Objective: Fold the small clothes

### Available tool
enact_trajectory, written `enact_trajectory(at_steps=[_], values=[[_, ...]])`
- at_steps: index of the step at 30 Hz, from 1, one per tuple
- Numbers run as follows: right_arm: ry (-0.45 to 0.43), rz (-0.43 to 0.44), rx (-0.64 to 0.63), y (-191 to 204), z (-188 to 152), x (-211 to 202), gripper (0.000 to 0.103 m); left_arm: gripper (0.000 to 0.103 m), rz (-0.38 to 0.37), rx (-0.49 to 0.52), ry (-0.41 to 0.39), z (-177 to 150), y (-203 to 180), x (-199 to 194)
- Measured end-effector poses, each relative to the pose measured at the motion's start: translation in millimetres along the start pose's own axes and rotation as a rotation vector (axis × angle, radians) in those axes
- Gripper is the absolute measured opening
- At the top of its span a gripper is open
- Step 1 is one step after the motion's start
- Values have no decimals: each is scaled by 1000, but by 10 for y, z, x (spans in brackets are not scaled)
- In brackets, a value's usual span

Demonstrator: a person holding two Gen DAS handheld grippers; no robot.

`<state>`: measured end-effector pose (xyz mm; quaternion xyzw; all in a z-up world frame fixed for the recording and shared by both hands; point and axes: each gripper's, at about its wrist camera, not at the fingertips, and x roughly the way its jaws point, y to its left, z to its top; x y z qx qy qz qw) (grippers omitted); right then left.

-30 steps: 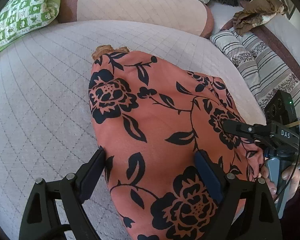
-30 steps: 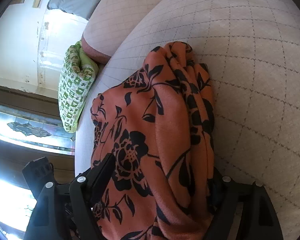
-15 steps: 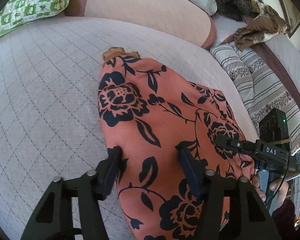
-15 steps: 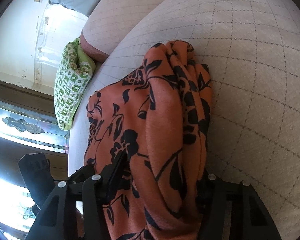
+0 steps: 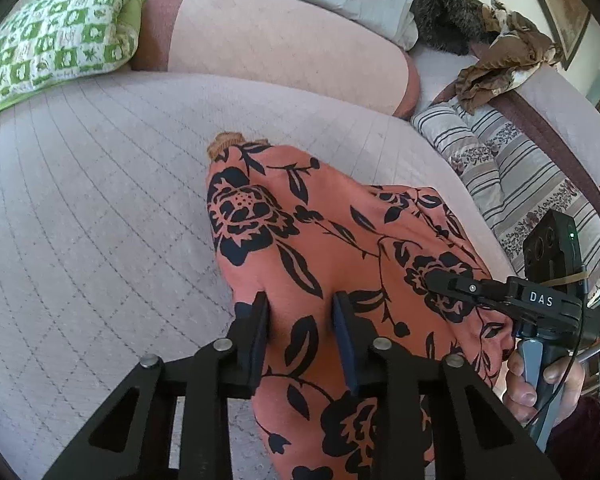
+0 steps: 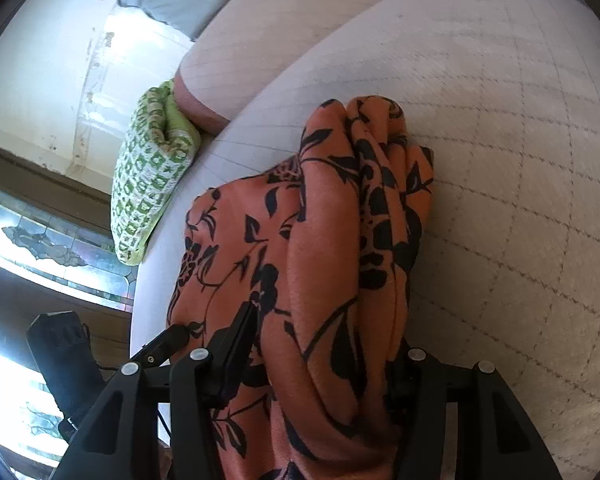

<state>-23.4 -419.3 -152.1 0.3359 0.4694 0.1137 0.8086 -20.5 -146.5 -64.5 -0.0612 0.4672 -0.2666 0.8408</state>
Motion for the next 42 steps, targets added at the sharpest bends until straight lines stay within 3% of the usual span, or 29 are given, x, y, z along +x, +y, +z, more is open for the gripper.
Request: enact_trajectory(at_steps=[5, 8, 10, 15, 17, 20, 23, 25, 28, 33, 42], values=[[-16, 22, -15, 72, 9, -22, 56, 25, -11, -2, -28, 6, 70, -138], [8, 8, 4, 12, 23, 23, 55, 28, -14, -32, 40, 2, 130, -23], [40, 9, 50, -97, 50, 64, 56, 61, -9, -80, 111, 0, 192, 98], [110, 68, 132, -356, 85, 92, 60, 66, -49, -155, 167, -1, 292, 190], [120, 92, 133, -383, 83, 91, 65, 66, -89, -158, 182, -29, 274, 227], [124, 120, 116, -379, 59, 146, 70, 65, -85, -119, 174, -45, 197, 270], [123, 127, 56, -278, 13, 179, 71, 46, -104, -134, 143, -28, 198, 269], [122, 146, 61, -267, -11, 172, 65, 38, -105, -130, 118, -7, 190, 256], [109, 138, 11, -137, -40, 156, 53, 32, -60, -43, 51, -4, 62, 148], [89, 120, -82, 122, -123, 137, 44, 30, 21, 56, -34, 30, -103, -80], [50, 167, -173, 564, -213, 209, 42, 30, 112, 49, -153, -13, 9, -533]])
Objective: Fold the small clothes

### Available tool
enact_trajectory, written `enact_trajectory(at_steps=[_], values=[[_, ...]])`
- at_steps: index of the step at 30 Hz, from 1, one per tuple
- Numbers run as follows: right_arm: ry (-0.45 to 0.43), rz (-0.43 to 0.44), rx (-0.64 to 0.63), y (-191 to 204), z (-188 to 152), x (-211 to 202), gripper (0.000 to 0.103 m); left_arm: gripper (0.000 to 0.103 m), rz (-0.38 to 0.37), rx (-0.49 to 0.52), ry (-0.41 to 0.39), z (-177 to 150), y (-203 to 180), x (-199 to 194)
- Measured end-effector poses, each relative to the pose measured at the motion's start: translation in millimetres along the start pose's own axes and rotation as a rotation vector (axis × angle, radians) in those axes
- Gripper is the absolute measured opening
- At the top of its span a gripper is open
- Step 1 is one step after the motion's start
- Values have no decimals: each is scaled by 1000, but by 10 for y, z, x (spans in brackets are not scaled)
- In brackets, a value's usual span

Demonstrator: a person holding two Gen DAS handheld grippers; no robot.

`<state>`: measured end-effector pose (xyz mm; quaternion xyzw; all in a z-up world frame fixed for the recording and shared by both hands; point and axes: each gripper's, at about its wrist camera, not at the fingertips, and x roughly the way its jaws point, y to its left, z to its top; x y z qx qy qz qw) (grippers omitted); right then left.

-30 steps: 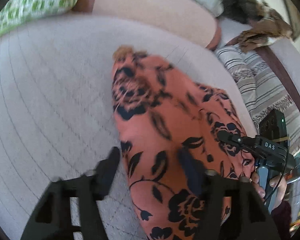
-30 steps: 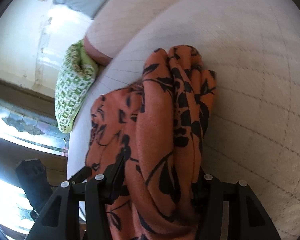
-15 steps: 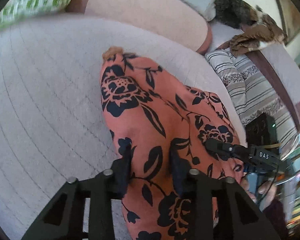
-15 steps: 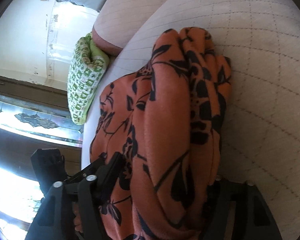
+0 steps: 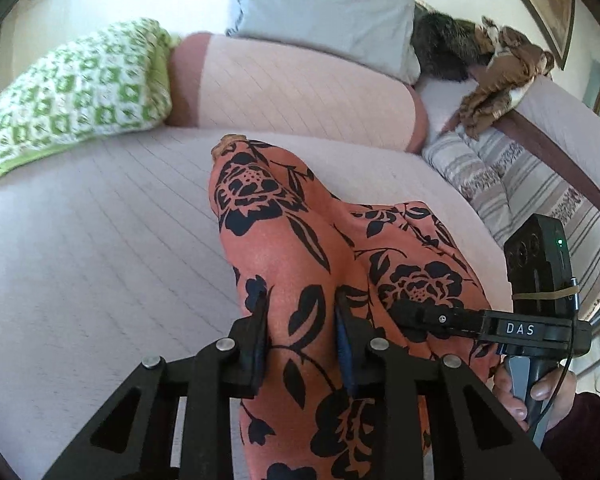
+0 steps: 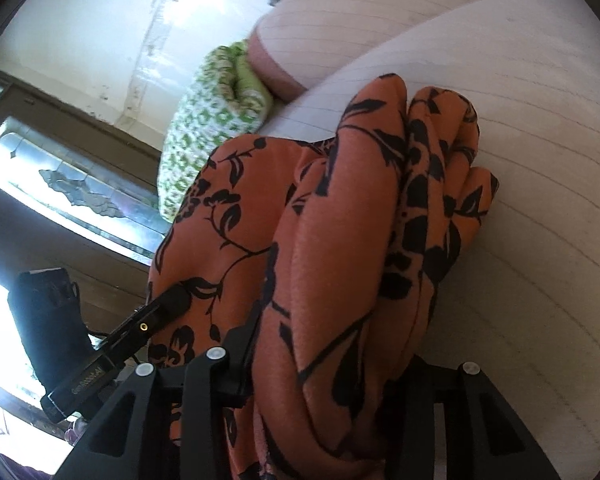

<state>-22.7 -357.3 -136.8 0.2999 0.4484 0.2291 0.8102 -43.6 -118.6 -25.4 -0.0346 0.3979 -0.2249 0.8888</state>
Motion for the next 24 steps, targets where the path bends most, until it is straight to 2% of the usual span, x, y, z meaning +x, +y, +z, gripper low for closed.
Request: enact_trajectory(at_steps=[11, 24], values=[[-39, 52, -49, 352, -2, 255, 42, 30, 101, -24, -71, -47, 365, -365], [-34, 63, -68, 458, 25, 502, 42, 30, 149, -62, -57, -122, 674, -424]])
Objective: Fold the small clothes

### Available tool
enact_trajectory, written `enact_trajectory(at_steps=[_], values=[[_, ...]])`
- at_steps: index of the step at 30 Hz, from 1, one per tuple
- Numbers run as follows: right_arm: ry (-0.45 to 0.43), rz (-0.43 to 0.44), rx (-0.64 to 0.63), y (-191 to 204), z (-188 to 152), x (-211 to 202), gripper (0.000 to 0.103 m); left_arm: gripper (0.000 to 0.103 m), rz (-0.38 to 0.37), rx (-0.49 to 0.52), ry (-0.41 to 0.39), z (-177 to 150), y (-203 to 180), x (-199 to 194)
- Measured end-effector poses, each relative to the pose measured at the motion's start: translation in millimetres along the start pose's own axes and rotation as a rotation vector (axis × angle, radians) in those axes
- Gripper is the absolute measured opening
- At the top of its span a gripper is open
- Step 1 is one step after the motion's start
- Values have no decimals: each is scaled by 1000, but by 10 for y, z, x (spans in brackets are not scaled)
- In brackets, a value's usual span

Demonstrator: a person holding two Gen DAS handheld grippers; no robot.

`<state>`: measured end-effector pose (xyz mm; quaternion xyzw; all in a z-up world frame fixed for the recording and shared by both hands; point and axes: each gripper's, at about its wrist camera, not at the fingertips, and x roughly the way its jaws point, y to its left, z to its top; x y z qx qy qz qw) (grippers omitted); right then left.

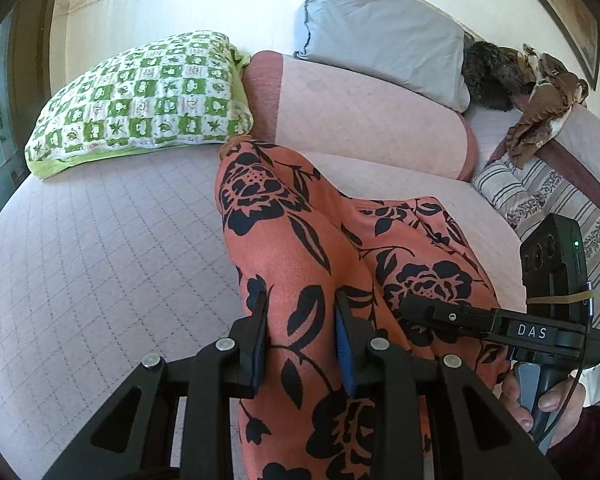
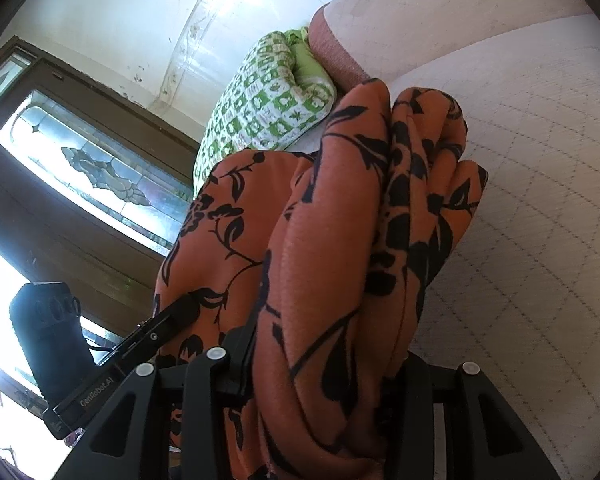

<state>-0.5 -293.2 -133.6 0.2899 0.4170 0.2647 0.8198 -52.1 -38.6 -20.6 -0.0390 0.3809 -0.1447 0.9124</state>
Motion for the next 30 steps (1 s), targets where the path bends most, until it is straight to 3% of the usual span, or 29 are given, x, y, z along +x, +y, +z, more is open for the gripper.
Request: enact_trajectory(at_steps=[3, 30], values=[[5, 0, 2, 72, 127, 132, 42, 30, 9, -1, 0, -10, 28, -13], [62, -33, 29, 38, 319, -1, 42, 31, 28, -35, 72, 40, 65, 178]])
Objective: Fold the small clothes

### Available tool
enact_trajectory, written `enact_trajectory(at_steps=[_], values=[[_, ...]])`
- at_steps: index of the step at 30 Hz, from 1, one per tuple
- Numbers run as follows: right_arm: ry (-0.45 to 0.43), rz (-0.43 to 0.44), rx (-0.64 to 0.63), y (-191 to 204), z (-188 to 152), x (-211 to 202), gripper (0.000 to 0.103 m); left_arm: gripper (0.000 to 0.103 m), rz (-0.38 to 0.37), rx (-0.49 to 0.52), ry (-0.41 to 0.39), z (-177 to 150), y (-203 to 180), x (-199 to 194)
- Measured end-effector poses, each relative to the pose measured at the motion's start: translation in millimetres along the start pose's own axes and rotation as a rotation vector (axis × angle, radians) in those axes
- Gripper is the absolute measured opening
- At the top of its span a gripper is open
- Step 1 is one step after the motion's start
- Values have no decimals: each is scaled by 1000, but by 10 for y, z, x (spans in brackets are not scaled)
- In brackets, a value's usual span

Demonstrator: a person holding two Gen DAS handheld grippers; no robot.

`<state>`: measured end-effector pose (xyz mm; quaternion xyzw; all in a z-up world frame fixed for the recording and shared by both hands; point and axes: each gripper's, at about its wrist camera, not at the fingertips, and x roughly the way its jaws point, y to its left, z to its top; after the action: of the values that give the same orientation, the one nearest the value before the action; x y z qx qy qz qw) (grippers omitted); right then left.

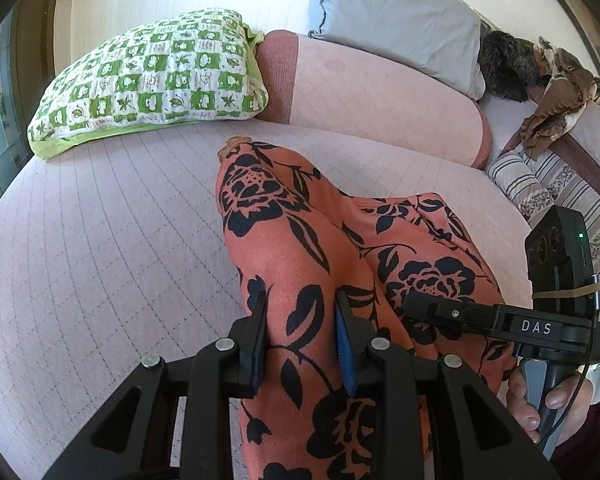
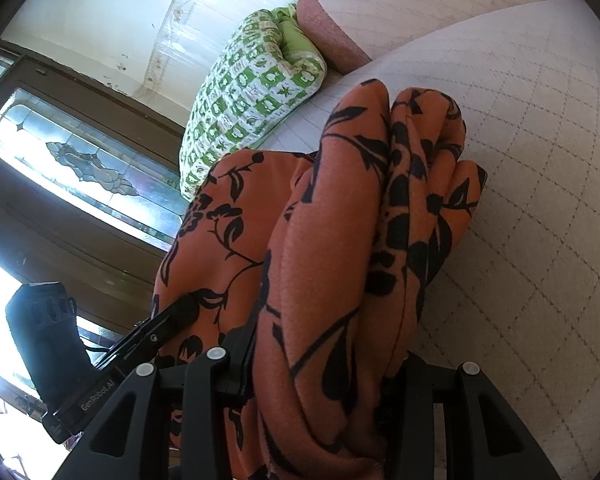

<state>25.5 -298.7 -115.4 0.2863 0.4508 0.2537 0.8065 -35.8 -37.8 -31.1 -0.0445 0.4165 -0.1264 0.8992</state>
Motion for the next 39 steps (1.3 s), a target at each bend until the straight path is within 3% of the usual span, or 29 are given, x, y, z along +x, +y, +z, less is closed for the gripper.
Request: enact_trajectory(at_steps=[5, 11, 15, 20, 24, 33, 39], values=[[17, -14, 18, 12, 11, 2, 42, 31, -2, -7, 26, 30, 19, 41], [2, 9, 28, 64, 2, -143, 42, 31, -30, -21, 4, -29, -32, -65], [-26, 31, 45, 72, -133, -421, 42, 31, -52, -4, -6, -167, -243, -196], [-35, 5, 53, 75, -360, -747, 42, 31, -41, 70, -8, -387, -587, -267], [-55, -17, 64, 37, -483, -903, 42, 31, -41, 64, 11, -523, -677, -211], [-145, -28, 42, 85, -401, -846, 42, 32, 5, 13, -68, -561, -563, -45], [-169, -75, 58, -4, -290, -632, 42, 36, 57, -48, 31, -515, -403, 374]])
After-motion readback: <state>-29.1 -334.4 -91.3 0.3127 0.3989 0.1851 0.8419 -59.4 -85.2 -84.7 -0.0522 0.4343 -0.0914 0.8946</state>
